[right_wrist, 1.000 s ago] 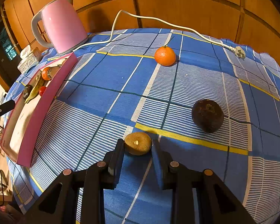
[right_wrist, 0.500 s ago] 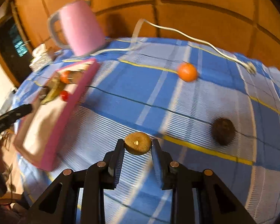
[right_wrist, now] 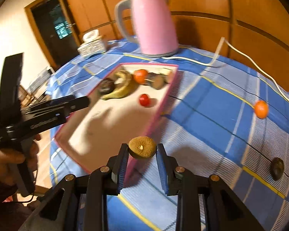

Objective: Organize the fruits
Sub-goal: 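Carry the tan round slice with the right gripper into the tray and release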

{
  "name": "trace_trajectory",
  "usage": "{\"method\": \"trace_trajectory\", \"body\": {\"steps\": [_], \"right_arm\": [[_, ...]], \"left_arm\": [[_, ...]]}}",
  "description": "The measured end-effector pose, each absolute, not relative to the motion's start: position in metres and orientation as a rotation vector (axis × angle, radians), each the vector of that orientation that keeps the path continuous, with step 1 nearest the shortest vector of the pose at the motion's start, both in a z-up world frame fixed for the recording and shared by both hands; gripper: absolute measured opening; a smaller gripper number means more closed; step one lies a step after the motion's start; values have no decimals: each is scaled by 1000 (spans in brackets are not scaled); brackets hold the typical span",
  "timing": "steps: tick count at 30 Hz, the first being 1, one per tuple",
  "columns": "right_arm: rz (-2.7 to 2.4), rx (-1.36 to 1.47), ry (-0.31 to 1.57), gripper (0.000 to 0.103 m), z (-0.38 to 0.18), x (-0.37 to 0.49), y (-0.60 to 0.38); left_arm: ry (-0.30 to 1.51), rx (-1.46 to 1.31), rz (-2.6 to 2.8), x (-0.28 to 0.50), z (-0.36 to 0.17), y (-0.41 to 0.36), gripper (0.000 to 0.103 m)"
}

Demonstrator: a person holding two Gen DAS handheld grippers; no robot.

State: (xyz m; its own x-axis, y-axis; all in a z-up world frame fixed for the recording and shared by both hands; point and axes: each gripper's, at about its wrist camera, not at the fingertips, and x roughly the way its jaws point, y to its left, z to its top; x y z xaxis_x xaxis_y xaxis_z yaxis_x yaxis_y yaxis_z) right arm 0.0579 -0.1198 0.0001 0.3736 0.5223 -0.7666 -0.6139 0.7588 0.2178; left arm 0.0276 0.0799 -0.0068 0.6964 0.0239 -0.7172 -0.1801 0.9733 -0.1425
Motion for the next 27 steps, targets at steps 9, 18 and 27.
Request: {"method": "trace_trajectory", "body": {"steps": [9, 18, 27], "right_arm": [[783, -171, 934, 29, 3, 49, -94], [793, -209, 943, 29, -3, 51, -81], [773, -224, 945, 29, -4, 73, -65]], "left_arm": [[794, -227, 129, 25, -9, 87, 53], [787, -263, 166, 23, -9, 104, 53], [791, -264, 159, 21, -11, 105, 53]]}}
